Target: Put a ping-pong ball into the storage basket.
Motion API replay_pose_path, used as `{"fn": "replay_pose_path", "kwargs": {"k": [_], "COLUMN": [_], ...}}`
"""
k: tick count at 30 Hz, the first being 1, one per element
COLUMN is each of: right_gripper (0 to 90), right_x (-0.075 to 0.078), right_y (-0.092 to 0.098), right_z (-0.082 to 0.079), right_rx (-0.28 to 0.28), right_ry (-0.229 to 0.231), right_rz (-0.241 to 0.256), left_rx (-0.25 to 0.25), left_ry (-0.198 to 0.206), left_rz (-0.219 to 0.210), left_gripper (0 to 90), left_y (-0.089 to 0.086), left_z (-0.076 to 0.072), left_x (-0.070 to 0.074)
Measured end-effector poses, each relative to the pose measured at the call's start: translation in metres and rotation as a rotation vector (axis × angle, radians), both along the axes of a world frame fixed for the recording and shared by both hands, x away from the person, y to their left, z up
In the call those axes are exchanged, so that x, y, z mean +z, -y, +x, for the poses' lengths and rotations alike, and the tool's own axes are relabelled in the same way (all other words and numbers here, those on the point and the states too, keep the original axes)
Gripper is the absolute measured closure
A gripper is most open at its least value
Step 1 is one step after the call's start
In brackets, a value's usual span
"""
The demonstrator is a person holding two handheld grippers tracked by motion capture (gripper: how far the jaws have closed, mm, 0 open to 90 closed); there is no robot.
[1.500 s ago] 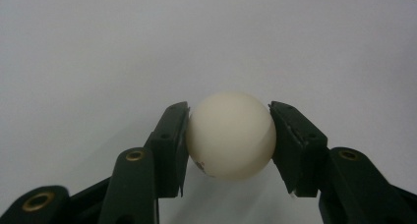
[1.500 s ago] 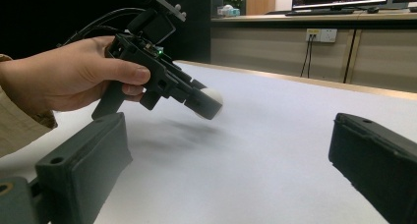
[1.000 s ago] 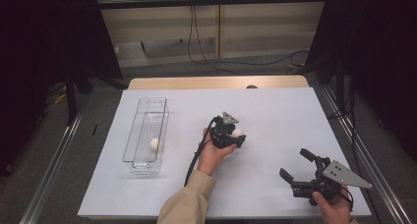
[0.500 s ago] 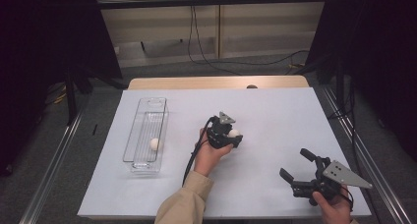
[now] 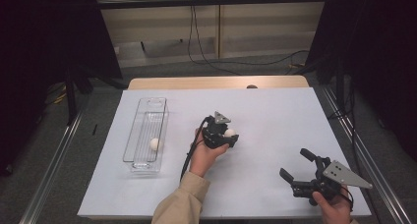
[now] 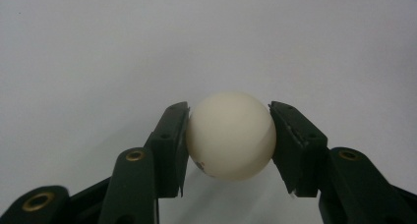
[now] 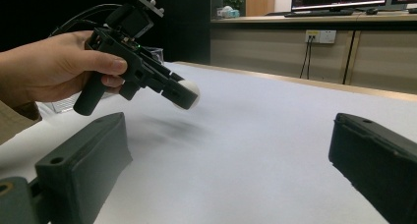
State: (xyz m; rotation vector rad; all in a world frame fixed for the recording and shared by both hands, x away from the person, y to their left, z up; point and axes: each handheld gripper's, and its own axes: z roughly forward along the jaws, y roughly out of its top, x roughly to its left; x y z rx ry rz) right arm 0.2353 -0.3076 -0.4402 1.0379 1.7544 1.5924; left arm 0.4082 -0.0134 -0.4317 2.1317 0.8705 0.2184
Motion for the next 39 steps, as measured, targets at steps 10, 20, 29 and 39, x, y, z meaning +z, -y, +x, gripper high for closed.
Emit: {"fn": "replay_pose_path", "kwargs": {"k": [10, 20, 29, 39], "right_gripper": [1.3, 1.3, 1.3, 1.3], "right_x": [0.000, 0.000, 0.000, 0.000], "right_y": [0.000, 0.000, 0.000, -0.001], "right_z": [0.000, 0.000, 0.000, 0.000], "right_rx": [0.000, 0.000, 0.001, 0.003], "right_ry": [0.001, 0.001, -0.001, 0.001], "right_rz": [0.000, -0.001, -0.003, -0.002], "left_rx": [0.012, 0.016, 0.023, 0.037], "left_ry": [-0.006, -0.012, -0.022, -0.027], "left_rz": [-0.005, 0.007, 0.005, 0.007], "left_gripper": [51.2, 51.1, 51.1, 51.2], "left_y": [-0.009, -0.015, -0.020, -0.030], "left_z": [0.000, -0.002, -0.003, -0.004], "left_x": [0.000, 0.000, 0.000, 0.002]}}
